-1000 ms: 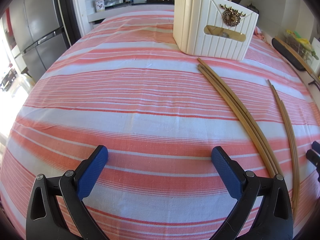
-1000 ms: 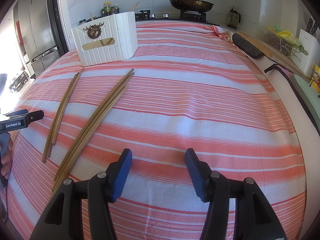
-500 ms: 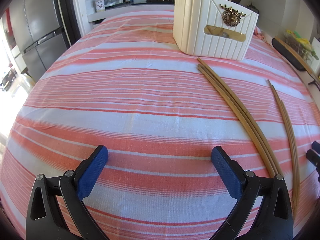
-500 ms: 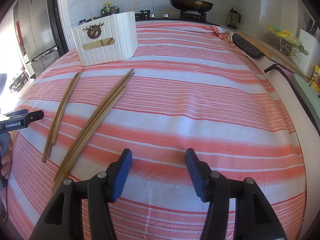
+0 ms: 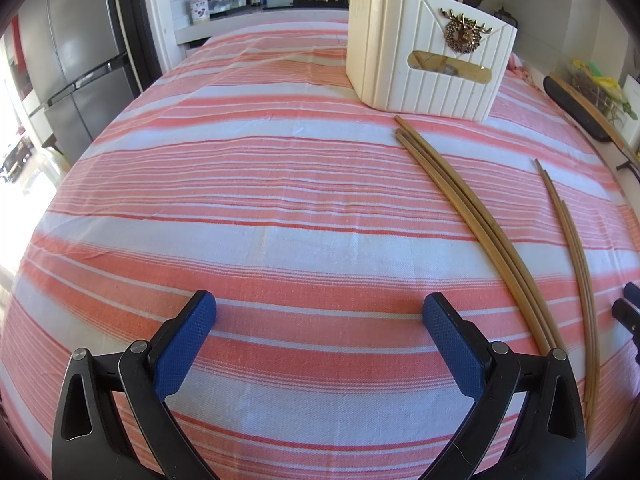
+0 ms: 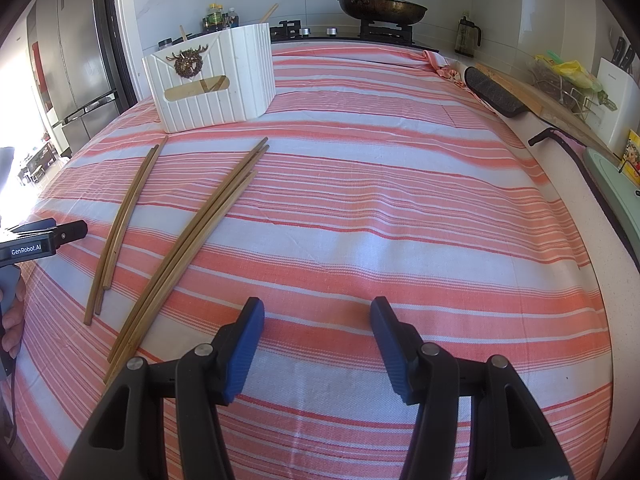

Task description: Organize utensils

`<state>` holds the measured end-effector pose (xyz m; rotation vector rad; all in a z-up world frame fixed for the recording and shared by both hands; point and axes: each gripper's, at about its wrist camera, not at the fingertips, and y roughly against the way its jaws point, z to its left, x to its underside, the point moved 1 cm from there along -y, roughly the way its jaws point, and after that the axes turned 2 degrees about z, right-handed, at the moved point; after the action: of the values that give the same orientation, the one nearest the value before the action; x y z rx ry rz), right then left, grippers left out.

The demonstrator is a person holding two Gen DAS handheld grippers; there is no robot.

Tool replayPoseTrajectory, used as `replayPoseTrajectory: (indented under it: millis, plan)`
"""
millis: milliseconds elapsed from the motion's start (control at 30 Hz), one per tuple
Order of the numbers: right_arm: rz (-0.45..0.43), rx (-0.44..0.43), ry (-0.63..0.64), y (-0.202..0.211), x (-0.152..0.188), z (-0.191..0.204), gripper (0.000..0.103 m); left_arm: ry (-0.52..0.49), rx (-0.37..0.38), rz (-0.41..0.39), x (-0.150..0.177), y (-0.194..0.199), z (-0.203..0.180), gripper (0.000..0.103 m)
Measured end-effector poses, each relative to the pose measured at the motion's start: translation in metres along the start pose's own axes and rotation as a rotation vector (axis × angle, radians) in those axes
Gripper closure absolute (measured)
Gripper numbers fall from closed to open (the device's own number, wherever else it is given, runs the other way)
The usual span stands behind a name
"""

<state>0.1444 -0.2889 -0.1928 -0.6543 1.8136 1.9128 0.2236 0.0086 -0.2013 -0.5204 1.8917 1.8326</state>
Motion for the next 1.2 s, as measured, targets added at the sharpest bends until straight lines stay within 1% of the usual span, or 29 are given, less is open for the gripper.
replayPoseTrajectory:
  millis: [633, 700, 833, 900, 933, 1000, 1033, 1067, 1133, 1200]
  plan:
    - [0.000, -0.001, -0.001, 0.000, 0.000, 0.000, 0.047, 0.002, 0.004, -0.001, 0.000, 0.000, 0.001, 0.001]
    - [-0.001, -0.003, -0.002, 0.000, 0.000, 0.000, 0.047, 0.018, 0.031, -0.007, -0.001, 0.001, 0.003, 0.001]
    - [-0.005, -0.018, -0.020, 0.002, -0.001, -0.003, 0.047, 0.095, 0.130, -0.002, -0.006, 0.011, 0.008, 0.001]
    - [0.010, -0.028, -0.067, 0.004, -0.003, -0.006, 0.047, 0.108, 0.161, -0.006, -0.012, 0.015, 0.002, 0.001]
    - [0.019, -0.057, -0.096, 0.005, -0.005, -0.006, 0.047, 0.107, 0.173, -0.005, -0.016, 0.016, -0.004, 0.001]
    - [0.023, -0.125, -0.141, 0.007, -0.012, -0.003, 0.047, 0.107, 0.167, 0.013, -0.024, 0.012, -0.017, 0.001]
    - [0.026, -0.144, -0.150, 0.007, -0.016, 0.001, 0.047, 0.108, 0.162, 0.024, -0.028, 0.008, -0.023, 0.001]
    - [0.032, -0.153, -0.147, 0.006, -0.021, 0.006, 0.047, 0.107, 0.157, 0.033, -0.032, 0.004, -0.029, 0.001]
    - [0.038, -0.161, -0.118, 0.002, -0.030, 0.019, 0.047, 0.102, 0.124, 0.044, -0.037, -0.006, -0.040, 0.001]
    - [0.042, -0.146, -0.080, -0.002, -0.035, 0.033, 0.047, 0.092, 0.083, 0.044, -0.039, -0.013, -0.048, 0.001]
